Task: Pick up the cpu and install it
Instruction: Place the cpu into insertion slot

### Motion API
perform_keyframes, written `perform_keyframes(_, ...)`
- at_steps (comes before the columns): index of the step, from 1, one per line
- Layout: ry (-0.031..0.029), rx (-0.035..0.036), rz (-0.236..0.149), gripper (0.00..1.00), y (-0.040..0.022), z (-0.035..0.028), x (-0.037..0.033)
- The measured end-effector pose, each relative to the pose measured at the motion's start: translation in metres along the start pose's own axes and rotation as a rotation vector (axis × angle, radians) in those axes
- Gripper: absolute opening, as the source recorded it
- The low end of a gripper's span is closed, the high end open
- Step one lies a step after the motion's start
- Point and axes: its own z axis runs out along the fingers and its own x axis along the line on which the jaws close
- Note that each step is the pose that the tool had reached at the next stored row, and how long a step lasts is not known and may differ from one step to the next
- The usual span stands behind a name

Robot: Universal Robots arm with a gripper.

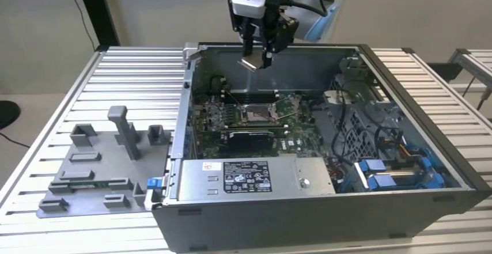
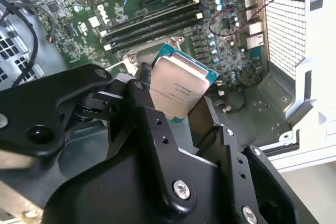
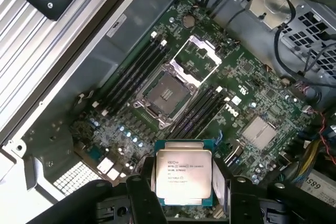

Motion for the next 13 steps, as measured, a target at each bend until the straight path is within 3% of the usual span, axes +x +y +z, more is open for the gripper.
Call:
perform_keyframes(7,-0.0005,-0.0003,0.042,0.00,0.0060,0.0008,-0.0033)
perform_keyframes(13,-0.0015,-0.0004,0.110,0.00,0.0069,0.0017,-0.0037)
